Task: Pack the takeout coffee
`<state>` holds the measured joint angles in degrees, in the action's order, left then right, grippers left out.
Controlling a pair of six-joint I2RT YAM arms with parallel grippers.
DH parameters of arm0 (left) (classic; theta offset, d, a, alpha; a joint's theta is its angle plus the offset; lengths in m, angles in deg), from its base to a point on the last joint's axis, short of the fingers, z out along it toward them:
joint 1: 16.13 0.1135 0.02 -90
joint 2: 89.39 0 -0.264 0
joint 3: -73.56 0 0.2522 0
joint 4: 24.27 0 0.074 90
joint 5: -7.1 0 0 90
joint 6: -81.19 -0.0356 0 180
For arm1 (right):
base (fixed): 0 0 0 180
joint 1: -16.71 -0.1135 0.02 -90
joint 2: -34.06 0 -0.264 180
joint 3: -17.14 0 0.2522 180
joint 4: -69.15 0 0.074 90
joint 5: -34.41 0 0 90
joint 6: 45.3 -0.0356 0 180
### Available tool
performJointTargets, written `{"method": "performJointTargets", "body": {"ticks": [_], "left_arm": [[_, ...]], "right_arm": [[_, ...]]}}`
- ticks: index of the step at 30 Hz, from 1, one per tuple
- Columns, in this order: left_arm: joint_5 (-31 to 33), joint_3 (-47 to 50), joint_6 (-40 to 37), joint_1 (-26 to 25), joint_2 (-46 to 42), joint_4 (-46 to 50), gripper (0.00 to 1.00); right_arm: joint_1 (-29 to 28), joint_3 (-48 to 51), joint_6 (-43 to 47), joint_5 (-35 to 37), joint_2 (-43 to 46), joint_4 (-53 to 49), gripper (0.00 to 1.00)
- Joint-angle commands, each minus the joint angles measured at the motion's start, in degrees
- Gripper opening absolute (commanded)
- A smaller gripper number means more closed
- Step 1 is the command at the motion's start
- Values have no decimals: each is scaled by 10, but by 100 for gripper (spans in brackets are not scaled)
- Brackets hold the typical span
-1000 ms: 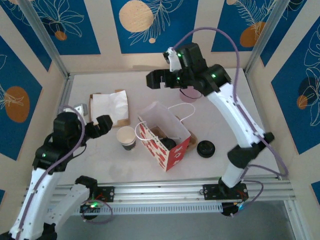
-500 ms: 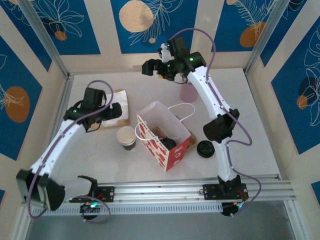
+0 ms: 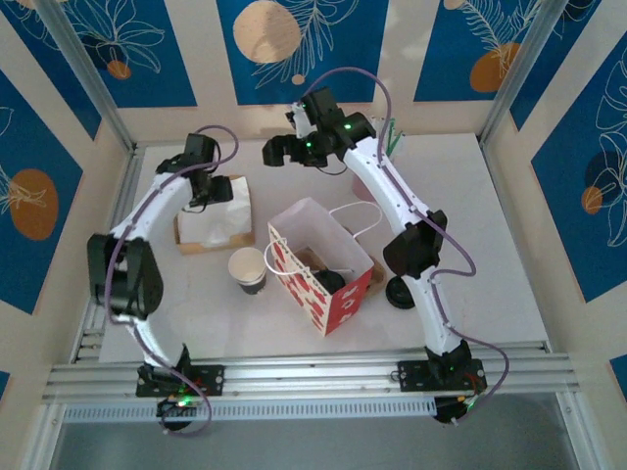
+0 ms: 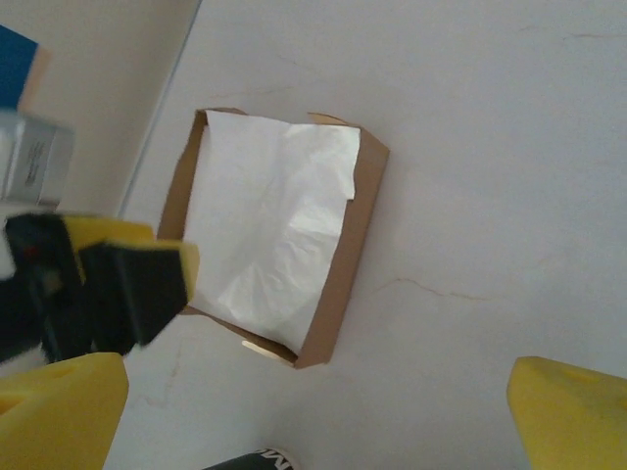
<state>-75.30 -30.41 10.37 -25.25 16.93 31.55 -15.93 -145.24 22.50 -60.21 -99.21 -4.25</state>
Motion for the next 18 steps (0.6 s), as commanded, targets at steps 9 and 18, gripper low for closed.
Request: {"method": "performJointTargets", "body": {"ticks": [9,18], "left_arm": [[18,-176,-25,21,172,104,48],[29,-185,-21,28,214,125,43]], "right_arm": [[14,13,19,13,-11,-2,99],[24,18,15,-14,-10,0,99]]}}
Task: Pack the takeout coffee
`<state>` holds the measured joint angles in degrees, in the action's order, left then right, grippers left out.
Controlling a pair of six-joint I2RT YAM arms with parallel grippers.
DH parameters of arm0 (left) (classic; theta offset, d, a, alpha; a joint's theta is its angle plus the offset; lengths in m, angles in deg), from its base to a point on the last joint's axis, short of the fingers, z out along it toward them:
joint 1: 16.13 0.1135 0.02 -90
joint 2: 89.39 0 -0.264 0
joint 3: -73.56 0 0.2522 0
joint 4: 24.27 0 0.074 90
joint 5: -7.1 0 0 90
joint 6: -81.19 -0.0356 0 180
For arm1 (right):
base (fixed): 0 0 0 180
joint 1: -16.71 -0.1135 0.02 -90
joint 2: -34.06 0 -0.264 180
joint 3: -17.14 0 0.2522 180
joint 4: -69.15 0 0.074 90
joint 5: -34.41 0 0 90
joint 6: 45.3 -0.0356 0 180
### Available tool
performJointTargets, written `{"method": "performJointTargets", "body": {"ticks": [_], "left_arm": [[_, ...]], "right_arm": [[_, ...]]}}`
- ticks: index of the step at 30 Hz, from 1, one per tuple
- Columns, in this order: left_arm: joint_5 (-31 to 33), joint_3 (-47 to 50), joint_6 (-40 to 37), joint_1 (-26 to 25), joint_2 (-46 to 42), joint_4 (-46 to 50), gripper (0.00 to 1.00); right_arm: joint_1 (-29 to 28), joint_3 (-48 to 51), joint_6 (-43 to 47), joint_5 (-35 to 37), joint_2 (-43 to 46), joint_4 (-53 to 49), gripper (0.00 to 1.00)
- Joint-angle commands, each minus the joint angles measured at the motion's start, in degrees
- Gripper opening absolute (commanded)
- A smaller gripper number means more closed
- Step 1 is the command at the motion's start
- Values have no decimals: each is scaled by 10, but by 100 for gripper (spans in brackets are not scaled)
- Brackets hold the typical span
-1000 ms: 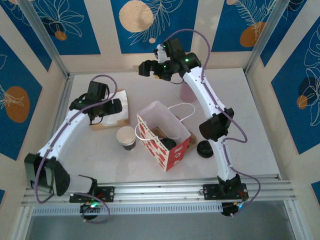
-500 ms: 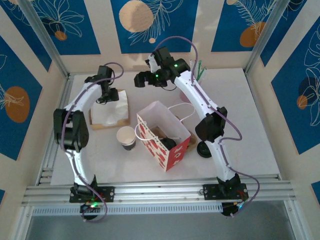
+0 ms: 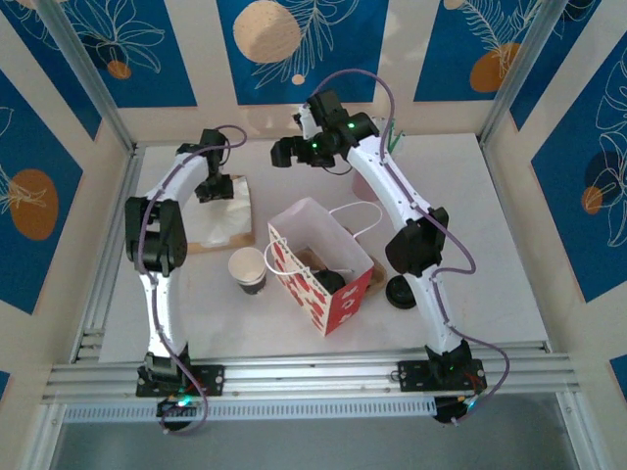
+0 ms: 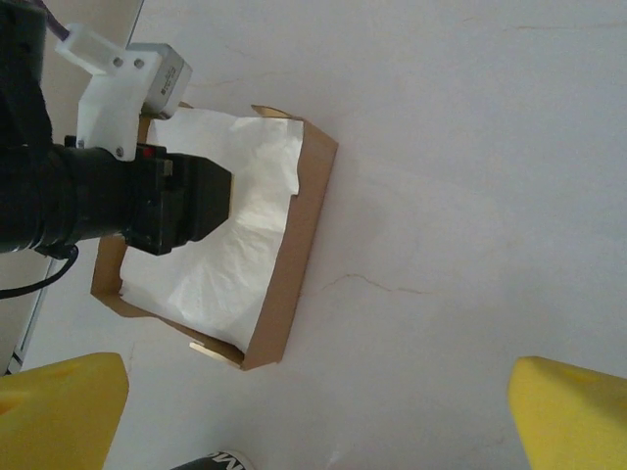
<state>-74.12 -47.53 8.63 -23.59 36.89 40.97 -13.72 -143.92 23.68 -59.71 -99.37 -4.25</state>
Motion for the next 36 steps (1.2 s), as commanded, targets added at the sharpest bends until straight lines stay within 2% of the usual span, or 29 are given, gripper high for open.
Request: {"method": "performJointTargets", "body": {"ticks": [1,15,24,30,36], "left_arm": [[14,-12,-2,14,16,31,43],[-11,2,1,21,37,16,38],[-19,3,2,20,51,16,39],[-23,5,4,21,55,15,23],[-24,6,4,20,48,12,14]], "right_arm": [[2,6,3,-20,-9,-1,99],[7,4,-13,-24,-5,-11,99],[15,2,-19,-47,-1,-9,99],[15,2,-16,-48,1,-10,99],[15,3,-15,-48,3,-13,99]]}}
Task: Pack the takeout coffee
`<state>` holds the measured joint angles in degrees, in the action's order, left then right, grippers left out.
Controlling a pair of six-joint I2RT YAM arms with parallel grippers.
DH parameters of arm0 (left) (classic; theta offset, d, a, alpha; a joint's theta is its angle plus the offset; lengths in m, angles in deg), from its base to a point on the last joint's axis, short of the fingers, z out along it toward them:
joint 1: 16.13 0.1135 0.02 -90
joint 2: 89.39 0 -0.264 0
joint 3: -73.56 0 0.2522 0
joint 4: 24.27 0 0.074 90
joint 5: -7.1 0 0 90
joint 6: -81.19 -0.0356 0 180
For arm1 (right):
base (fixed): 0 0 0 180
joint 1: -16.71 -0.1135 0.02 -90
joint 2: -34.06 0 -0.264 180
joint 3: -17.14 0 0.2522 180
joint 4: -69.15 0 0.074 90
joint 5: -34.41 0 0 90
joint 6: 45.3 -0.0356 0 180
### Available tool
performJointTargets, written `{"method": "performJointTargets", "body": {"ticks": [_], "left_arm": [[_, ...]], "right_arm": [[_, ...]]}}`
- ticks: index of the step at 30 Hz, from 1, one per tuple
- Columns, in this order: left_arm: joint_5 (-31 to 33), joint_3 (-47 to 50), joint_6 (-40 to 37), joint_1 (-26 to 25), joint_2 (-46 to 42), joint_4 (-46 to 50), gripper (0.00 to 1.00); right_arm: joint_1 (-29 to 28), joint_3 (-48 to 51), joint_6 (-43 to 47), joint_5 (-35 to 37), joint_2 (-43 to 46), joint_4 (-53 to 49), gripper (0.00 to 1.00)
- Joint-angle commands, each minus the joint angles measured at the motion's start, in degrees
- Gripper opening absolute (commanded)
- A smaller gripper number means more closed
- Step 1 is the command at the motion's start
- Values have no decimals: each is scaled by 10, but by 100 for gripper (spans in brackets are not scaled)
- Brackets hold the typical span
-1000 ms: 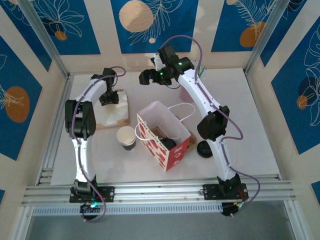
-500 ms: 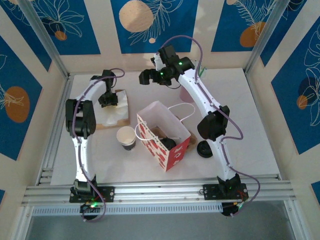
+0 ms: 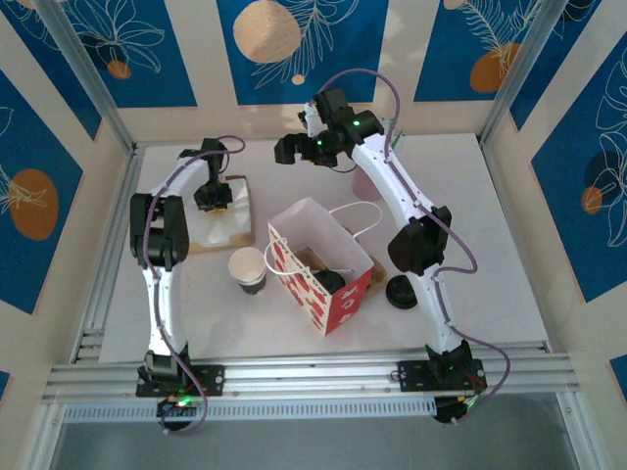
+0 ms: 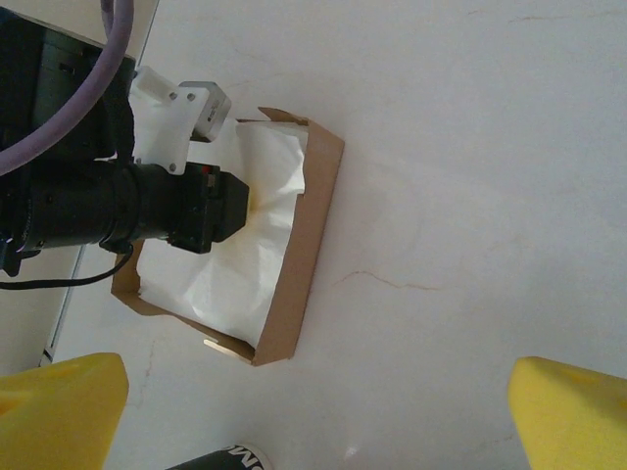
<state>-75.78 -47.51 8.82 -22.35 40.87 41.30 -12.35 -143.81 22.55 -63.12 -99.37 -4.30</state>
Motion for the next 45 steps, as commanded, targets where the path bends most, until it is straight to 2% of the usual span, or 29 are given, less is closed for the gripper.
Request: {"method": "performJointTargets", "body": {"ticks": [1,16,21,45], "left_arm": [[-6,7,3,8,7,9,14],[-14,24,7,8,-46,-1,8],[-13,36,8,8,-59,-8,1],[-36,70,7,8,-160,-23,0]], "right_arm": [[1,1,-3,-14,3,-13,99],[0,4,-3,-21,11,-19,99],[-1,9,-2,-20,15,-21,99],[-8,23,5,-12,36,-25,99]]}}
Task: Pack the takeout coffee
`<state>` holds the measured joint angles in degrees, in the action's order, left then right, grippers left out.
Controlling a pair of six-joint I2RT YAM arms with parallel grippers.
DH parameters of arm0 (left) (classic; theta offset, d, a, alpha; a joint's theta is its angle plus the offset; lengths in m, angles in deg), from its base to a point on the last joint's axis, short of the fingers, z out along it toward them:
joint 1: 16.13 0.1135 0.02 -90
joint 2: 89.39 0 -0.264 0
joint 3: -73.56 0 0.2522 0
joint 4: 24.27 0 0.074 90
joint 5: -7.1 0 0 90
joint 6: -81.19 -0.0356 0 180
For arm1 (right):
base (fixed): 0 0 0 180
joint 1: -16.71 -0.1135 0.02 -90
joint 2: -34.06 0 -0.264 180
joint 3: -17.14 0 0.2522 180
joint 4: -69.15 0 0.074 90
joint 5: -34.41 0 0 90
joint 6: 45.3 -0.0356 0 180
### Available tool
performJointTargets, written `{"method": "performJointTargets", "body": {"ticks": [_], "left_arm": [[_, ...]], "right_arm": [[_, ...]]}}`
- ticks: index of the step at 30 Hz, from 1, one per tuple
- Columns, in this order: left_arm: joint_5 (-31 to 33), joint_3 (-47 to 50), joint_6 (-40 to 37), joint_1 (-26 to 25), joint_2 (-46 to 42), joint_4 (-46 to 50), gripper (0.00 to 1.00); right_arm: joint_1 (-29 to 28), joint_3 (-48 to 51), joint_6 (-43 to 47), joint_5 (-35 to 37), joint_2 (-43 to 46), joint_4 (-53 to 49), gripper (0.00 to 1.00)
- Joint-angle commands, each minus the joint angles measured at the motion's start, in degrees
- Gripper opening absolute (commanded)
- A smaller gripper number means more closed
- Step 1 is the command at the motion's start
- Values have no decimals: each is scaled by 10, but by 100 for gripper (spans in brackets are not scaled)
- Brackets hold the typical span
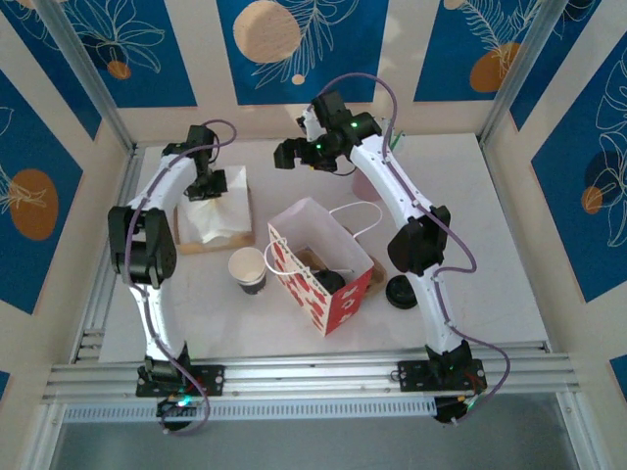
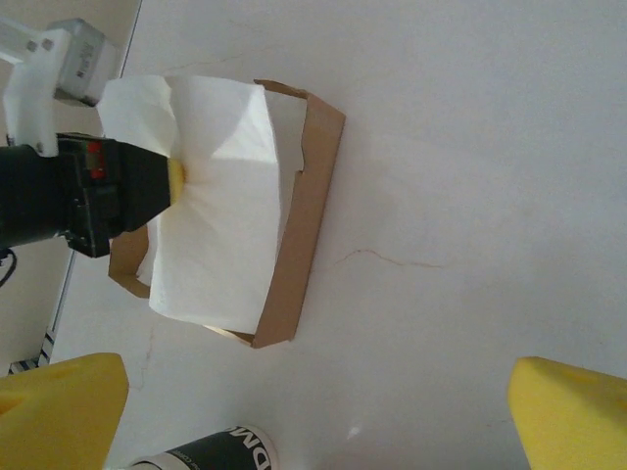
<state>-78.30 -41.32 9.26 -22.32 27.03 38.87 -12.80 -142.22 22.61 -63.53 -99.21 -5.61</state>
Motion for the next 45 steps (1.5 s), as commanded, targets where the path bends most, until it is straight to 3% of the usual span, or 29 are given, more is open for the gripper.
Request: {"method": "performJointTargets", "body": {"ticks": [1,10,17,23,29,37,45], "left_arm": [[-11,10,1,8,-25,1,0],[-20,19,9,8,-82,-13,0],[-54,38,64,9,-116,-46,0],[-75,46,102,10,-144,-73,0],[-46,46,84,11,-146,-47,0],[-11,41,55,15,-107,-13,0],[-19,21,36,15,-32,9,0]], "right_arm": [[-4,8,6,-7,35,-12,99],[-6,13,38,-18,61,-18,100],[-11,70,58,-57,107,25,90],[-32,95,83,-43,142,50,89],[-38,93,83,-48,142,43,89],[-44,96,82,-63,137,42,89],[-43,85,81,-70,117,31,88]]}}
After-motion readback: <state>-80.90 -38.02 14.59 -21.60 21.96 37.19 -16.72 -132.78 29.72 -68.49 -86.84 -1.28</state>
